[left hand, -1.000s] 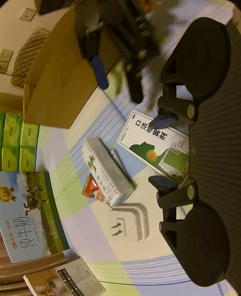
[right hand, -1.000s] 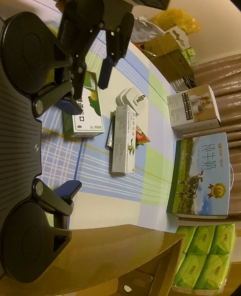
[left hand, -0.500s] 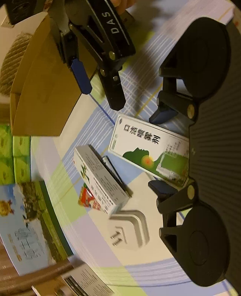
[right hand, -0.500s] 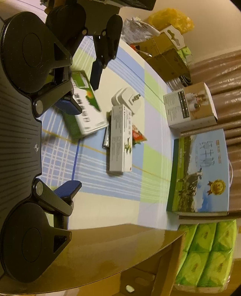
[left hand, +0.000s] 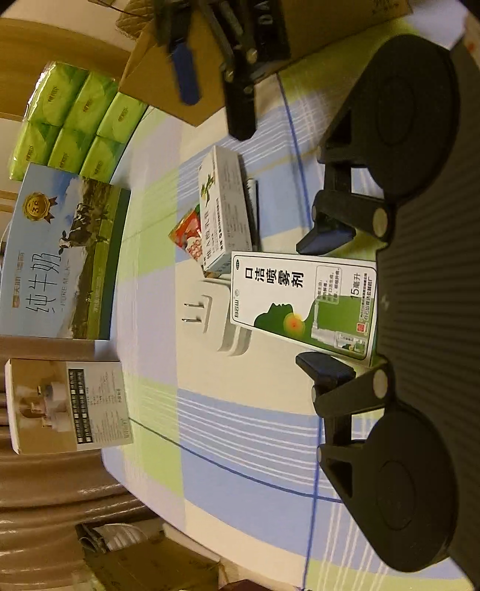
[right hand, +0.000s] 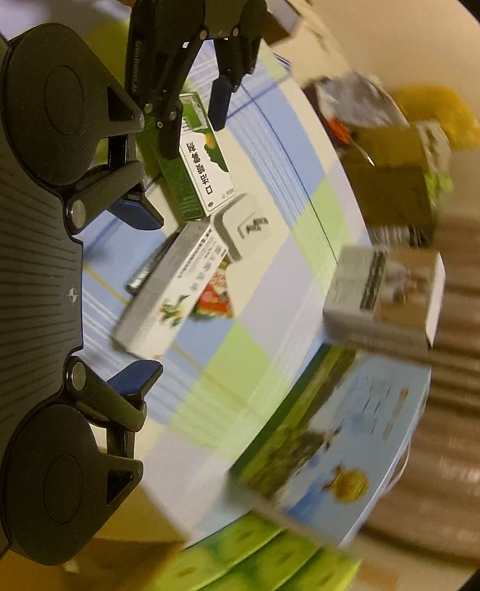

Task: Organize objects
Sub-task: 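Lift the green spray box with the left gripper, then grasp the white cream box with the right gripper while the left holds the spray box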

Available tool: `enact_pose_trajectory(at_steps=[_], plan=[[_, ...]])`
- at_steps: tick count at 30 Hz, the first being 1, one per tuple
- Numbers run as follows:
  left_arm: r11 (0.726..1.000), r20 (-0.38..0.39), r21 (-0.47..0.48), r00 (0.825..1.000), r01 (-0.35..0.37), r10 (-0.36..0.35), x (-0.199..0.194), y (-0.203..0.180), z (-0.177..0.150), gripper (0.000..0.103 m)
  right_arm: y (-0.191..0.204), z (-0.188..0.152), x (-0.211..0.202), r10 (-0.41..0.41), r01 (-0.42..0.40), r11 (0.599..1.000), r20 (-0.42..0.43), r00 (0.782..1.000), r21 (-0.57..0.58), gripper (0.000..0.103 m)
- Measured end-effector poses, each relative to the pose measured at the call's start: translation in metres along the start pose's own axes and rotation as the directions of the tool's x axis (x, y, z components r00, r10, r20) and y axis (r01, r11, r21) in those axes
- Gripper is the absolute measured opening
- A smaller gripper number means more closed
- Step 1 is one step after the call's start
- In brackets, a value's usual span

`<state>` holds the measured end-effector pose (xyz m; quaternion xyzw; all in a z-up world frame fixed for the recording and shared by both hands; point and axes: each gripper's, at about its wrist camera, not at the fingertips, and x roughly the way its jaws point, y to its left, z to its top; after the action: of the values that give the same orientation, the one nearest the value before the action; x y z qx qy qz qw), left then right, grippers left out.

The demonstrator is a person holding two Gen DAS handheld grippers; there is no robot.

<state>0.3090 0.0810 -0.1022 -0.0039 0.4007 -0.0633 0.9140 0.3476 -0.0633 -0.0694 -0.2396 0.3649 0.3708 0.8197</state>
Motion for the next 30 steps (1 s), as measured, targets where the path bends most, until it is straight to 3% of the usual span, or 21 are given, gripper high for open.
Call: enact_pose_trajectory(at_steps=[4, 12, 15, 17, 21, 22, 23, 25, 30], plan=[[0.999, 0.012, 0.004, 0.999, -0.035, 0.035, 0.003, 0.001, -0.003, 0.053, -0.007, 0.007, 0.032, 0.055, -0.059, 0.997, -0.057, 0.997, -0.058, 0.075], [1.0, 0.034, 0.019, 0.999, 0.003, -0.004, 0.005, 0.009, -0.005, 0.053, -0.007, 0.007, 0.077, 0.122, -0.152, 0.964, -0.143, 0.982, -0.219, 0.075], [1.0, 0.047, 0.022, 0.999, 0.009, -0.01, 0.005, 0.009, -0.005, 0.053, -0.01, 0.011, 0.078, 0.152, -0.185, 0.962, -0.167, 0.974, -0.203, 0.075], [1.0, 0.05, 0.028, 0.999, 0.012, -0.014, 0.005, 0.008, -0.005, 0.053, -0.01, 0.012, 0.077, 0.1, -0.132, 0.965, -0.145, 0.984, -0.226, 0.075], [0.999, 0.054, 0.035, 0.998, 0.022, -0.024, 0.006, 0.006, -0.003, 0.058, -0.015, 0.009, 0.08, 0.141, -0.177, 0.969, -0.203, 0.969, -0.17, 0.075], [0.999, 0.057, 0.033, 0.998, 0.026, -0.028, 0.006, 0.006, -0.004, 0.058, -0.016, 0.008, 0.078, 0.156, -0.19, 0.97, -0.213, 0.965, -0.151, 0.072], [0.999, 0.055, 0.031, 0.998, 0.026, -0.028, 0.007, 0.007, -0.004, 0.058, -0.017, 0.007, 0.077, 0.175, -0.206, 0.971, -0.227, 0.958, -0.123, 0.053], [0.999, 0.047, 0.03, 0.998, 0.028, -0.029, 0.008, 0.007, -0.004, 0.058, -0.019, 0.005, 0.071, 0.192, -0.211, 0.976, -0.234, 0.953, -0.058, 0.045], [0.999, 0.03, 0.027, 0.999, 0.038, -0.038, 0.009, 0.005, -0.005, 0.053, 0.003, -0.013, 0.049, 0.133, -0.127, 0.991, -0.249, 0.959, 0.041, 0.043]])
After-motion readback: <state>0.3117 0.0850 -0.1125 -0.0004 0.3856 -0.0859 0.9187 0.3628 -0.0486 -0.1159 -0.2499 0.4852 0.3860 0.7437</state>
